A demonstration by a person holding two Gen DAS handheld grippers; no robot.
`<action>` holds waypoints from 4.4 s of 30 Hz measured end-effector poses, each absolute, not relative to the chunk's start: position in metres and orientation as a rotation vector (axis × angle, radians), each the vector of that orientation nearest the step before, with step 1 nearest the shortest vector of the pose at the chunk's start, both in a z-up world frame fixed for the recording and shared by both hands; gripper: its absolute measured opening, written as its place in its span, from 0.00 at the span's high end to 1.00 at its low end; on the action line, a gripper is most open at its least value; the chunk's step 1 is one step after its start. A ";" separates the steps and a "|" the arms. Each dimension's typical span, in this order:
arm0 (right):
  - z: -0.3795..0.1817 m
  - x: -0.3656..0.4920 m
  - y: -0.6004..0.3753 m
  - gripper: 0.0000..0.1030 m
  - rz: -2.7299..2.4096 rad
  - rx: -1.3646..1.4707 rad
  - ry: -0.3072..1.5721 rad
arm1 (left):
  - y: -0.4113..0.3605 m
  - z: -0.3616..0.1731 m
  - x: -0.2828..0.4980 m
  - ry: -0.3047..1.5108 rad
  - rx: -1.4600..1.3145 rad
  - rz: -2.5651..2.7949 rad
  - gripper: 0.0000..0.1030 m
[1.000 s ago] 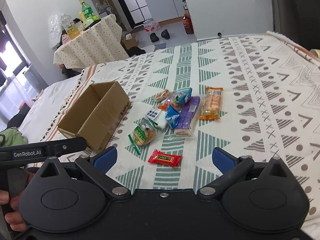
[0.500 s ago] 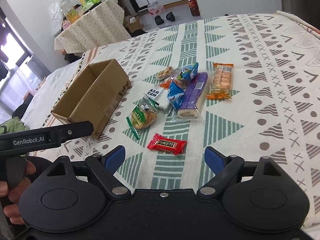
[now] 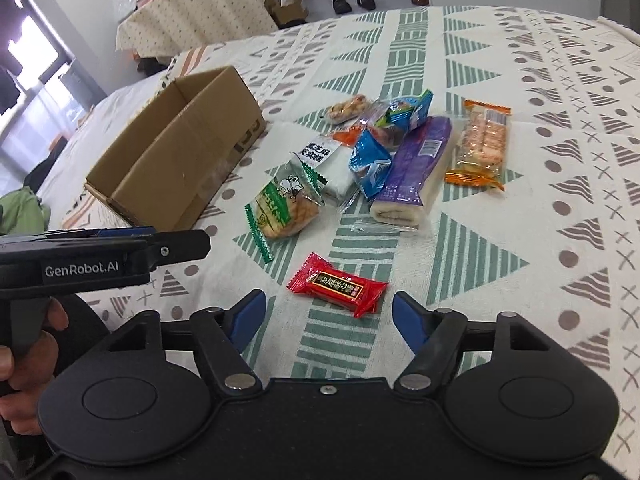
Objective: Organize snacks
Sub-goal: 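Grasp the red candy with the right tool while left reaches the round cracker packet, then close the left tool on the round green cracker packet, then carry the cracker and red candy over the box and release both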
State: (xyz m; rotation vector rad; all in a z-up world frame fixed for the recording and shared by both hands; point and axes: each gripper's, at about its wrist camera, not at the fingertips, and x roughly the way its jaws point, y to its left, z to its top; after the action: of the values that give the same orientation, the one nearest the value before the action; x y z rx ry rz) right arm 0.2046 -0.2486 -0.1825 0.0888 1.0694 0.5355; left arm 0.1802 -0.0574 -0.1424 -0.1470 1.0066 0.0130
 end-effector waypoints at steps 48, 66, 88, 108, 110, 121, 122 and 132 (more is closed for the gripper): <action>-0.212 0.242 -0.250 0.77 0.434 0.031 1.126 | -0.097 -0.198 0.259 1.073 0.120 -0.037 0.19; -0.207 0.239 -0.248 0.80 0.463 0.034 1.100 | -0.094 -0.200 0.256 1.093 0.068 -0.045 0.53; -0.162 0.224 -0.246 0.80 0.549 0.153 0.964 | -0.078 -0.136 0.216 0.993 -0.036 0.007 0.54; -0.101 0.205 -0.233 0.80 0.543 0.149 0.841 | -0.034 -0.069 0.182 0.881 -0.101 0.062 0.53; -0.095 0.204 -0.229 0.80 0.549 0.144 0.835 | -0.028 -0.065 0.179 0.874 -0.107 0.070 0.53; -0.072 0.205 -0.192 0.80 0.601 0.121 0.804 | 0.006 -0.045 0.176 0.839 -0.160 0.106 0.53; -0.070 0.205 -0.188 0.80 0.609 0.120 0.800 | 0.009 -0.044 0.176 0.836 -0.163 0.109 0.53; -0.065 0.212 -0.148 0.80 0.641 0.112 0.807 | 0.052 -0.040 0.184 0.829 -0.205 0.159 0.53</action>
State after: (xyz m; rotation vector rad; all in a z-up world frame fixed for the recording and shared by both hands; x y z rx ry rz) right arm 0.2117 -0.1477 -0.0648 0.1125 0.8072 0.6408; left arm 0.1841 0.0516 -0.0400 -0.2052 0.8290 0.1585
